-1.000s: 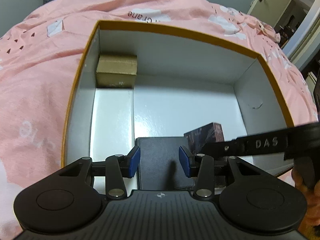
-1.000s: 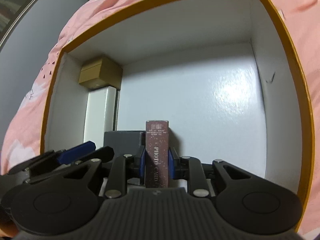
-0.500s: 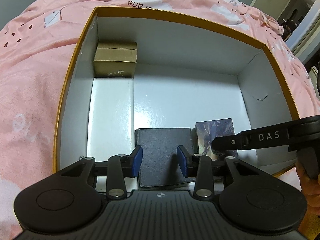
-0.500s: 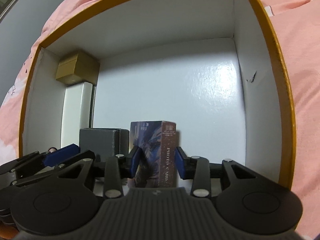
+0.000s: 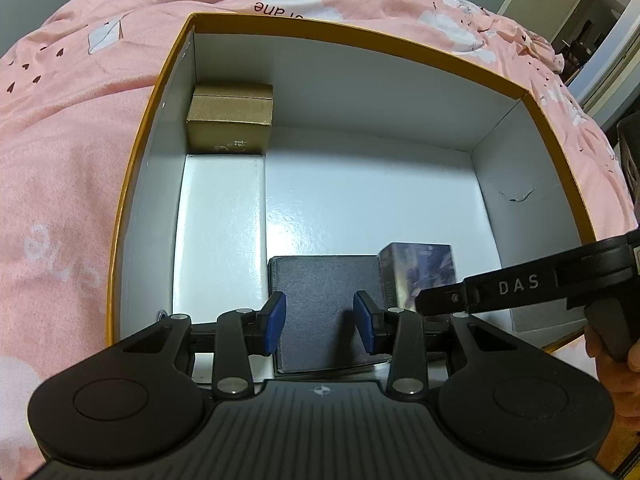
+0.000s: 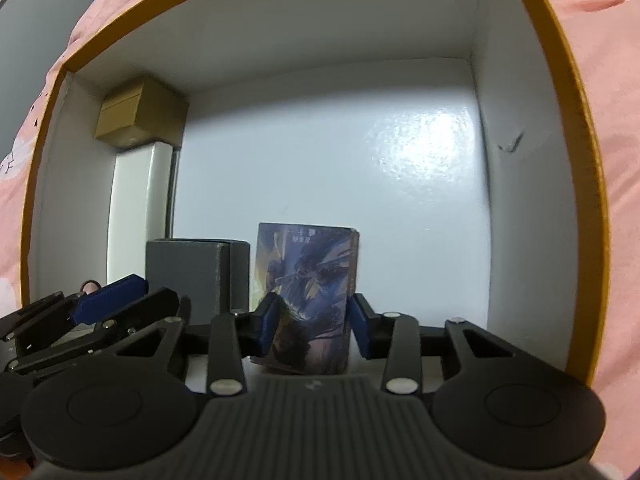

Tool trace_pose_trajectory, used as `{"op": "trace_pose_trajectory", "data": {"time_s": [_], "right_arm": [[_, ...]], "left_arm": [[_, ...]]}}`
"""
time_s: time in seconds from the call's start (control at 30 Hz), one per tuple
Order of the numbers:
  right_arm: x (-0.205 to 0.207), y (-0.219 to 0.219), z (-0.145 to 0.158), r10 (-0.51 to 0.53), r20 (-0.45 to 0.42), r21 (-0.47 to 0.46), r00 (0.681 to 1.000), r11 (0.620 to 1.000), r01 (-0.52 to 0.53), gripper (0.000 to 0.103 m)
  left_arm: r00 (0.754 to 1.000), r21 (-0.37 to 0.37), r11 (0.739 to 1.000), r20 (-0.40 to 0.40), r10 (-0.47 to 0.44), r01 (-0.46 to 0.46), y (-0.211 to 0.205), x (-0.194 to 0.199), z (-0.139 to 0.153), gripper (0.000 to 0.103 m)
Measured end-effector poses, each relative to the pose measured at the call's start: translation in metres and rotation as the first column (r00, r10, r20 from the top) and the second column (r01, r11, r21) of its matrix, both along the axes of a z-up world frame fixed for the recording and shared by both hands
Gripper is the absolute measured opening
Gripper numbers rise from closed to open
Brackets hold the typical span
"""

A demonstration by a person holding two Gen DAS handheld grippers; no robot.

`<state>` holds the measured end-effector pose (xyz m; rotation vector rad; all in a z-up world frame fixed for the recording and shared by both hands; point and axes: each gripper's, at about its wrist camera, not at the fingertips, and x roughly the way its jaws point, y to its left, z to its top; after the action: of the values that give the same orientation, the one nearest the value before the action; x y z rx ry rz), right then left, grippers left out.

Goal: Organize objects
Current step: 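Lower the photo card pack beside the grey box and open the right gripper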

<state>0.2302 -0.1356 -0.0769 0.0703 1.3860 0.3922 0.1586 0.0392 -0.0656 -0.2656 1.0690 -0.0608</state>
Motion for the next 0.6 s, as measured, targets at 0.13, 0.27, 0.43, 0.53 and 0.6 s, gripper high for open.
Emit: {"op": "trace_pose_trajectory", "data": {"time_s": [0.13,0.27,0.43,0.53,0.6], "right_arm": [[-0.002,0.007,0.0,0.027,-0.001,0.014,1.0,1.0,-0.027,0.035],[-0.004,0.008,0.001,0.038,0.007,0.007,0.999,0.999,-0.038,0.036],[-0.006,0.005,0.002,0.031,0.011,0.016,0.999,0.999,-0.031,0.037],[-0.008,0.005,0.003,0.031,0.016,0.015,0.999,0.999,-0.032,0.037],[-0.008,0.003,0.005,0.025,0.019,0.019,1.0,1.0,-0.025,0.037]], "left_arm": [[1.0,-0.006,1.0,0.0,-0.002,0.002,0.001,0.0,0.0,0.044],[1.0,-0.006,1.0,0.002,-0.003,0.003,0.0,0.0,0.0,0.044],[1.0,-0.008,1.0,0.021,-0.014,0.014,-0.002,-0.002,0.003,0.044],[0.998,-0.021,0.999,0.043,-0.039,0.04,-0.002,0.0,0.008,0.044],[0.998,-0.057,0.997,0.045,-0.048,0.05,0.001,0.006,0.013,0.042]]}}
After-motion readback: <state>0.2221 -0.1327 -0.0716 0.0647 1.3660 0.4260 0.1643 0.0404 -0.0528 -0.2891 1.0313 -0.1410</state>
